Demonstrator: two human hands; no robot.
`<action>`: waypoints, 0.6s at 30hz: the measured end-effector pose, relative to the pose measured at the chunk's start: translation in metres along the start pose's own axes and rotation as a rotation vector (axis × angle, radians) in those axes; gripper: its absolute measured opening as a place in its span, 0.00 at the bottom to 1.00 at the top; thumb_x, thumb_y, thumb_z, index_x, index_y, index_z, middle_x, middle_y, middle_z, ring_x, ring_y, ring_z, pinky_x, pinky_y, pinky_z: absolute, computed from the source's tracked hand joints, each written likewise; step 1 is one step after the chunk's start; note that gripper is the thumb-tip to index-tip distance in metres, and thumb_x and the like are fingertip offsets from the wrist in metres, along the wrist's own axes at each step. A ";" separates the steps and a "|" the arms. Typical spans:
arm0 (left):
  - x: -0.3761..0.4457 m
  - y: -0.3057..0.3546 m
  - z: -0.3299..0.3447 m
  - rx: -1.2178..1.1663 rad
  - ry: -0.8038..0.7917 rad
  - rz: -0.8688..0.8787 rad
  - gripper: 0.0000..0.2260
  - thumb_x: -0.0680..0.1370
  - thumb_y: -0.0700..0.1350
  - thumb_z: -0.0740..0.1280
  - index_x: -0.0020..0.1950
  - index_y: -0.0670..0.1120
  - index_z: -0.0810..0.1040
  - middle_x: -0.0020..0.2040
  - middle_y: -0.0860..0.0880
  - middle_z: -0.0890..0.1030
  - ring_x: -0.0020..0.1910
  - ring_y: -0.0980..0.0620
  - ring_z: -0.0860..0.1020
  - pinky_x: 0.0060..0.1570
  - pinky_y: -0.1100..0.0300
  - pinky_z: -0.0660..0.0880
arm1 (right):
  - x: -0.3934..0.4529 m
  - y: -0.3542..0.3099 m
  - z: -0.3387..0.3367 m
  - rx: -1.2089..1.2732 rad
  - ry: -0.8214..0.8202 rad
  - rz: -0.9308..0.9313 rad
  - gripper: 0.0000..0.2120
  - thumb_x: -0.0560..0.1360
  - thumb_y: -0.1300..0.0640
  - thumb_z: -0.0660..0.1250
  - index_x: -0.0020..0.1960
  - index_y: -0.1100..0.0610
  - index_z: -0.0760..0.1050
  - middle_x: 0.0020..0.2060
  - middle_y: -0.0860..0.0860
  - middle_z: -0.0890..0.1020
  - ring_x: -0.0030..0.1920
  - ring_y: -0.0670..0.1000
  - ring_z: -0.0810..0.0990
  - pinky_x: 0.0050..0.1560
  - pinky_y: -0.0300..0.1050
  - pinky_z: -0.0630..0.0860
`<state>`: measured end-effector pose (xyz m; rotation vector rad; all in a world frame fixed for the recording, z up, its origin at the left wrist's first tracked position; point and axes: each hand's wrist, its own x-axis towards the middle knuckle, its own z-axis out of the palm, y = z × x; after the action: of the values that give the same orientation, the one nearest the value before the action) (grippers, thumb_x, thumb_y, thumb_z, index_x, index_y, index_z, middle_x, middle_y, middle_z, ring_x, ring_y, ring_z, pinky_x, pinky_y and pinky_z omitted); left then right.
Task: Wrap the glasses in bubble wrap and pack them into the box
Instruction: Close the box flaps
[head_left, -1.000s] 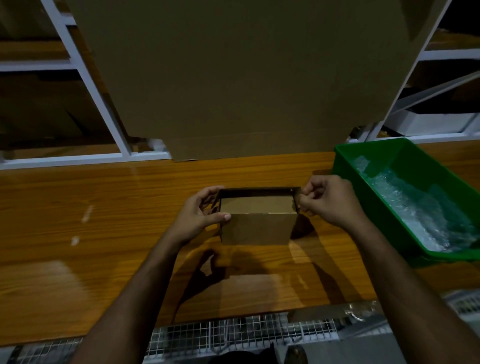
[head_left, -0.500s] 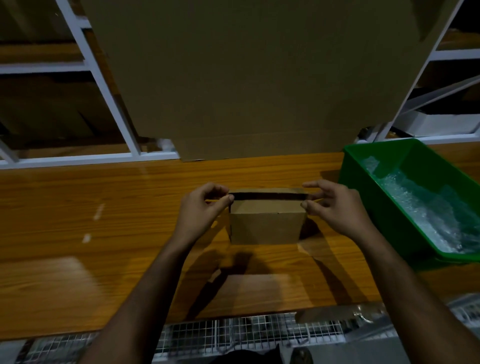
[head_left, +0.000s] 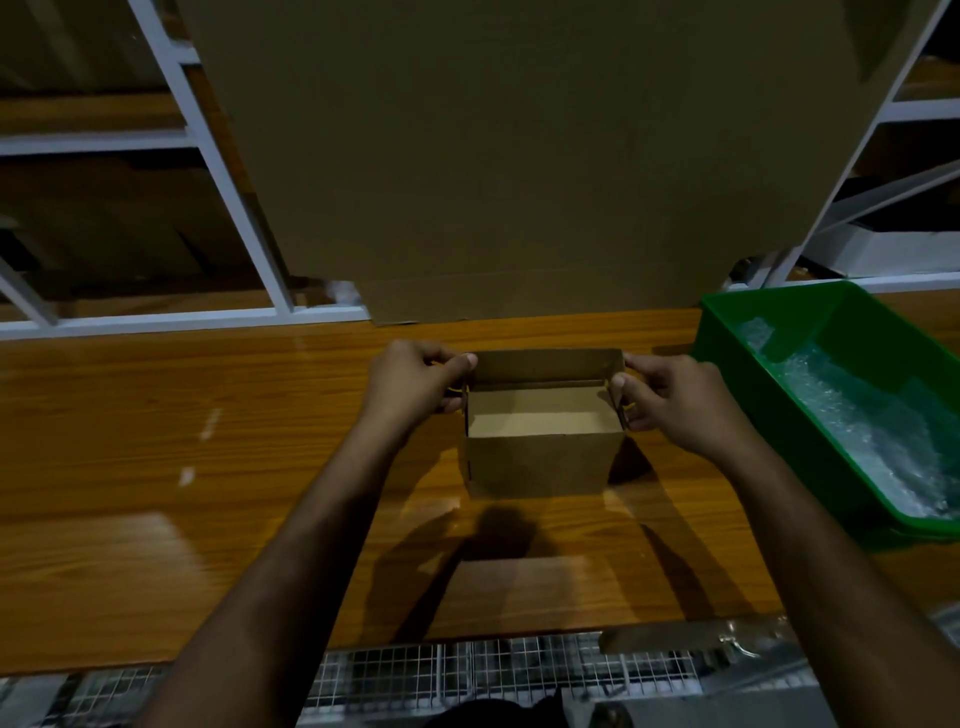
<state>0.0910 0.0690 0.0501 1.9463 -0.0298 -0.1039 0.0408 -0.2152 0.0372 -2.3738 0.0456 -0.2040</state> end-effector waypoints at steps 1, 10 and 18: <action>0.001 0.000 0.001 -0.013 -0.006 -0.023 0.06 0.79 0.48 0.69 0.51 0.48 0.83 0.51 0.47 0.83 0.46 0.50 0.84 0.47 0.52 0.84 | 0.001 0.000 0.000 0.001 -0.007 -0.008 0.19 0.80 0.51 0.66 0.71 0.50 0.73 0.49 0.47 0.84 0.38 0.43 0.85 0.39 0.44 0.85; -0.011 -0.008 -0.002 -0.050 -0.018 0.025 0.06 0.79 0.47 0.69 0.54 0.48 0.82 0.51 0.47 0.83 0.48 0.50 0.84 0.48 0.52 0.83 | 0.000 0.007 -0.001 0.082 -0.037 -0.014 0.18 0.80 0.53 0.67 0.70 0.51 0.75 0.48 0.47 0.84 0.40 0.41 0.85 0.38 0.38 0.83; -0.017 -0.008 0.001 -0.207 0.001 -0.019 0.06 0.79 0.47 0.70 0.53 0.46 0.83 0.53 0.45 0.82 0.52 0.47 0.83 0.45 0.56 0.82 | 0.005 0.004 -0.004 0.163 -0.108 -0.002 0.17 0.80 0.54 0.67 0.68 0.50 0.77 0.48 0.47 0.84 0.42 0.43 0.85 0.38 0.38 0.82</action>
<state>0.0742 0.0720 0.0434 1.7398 0.0002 -0.1142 0.0455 -0.2211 0.0378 -2.2186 -0.0242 -0.0768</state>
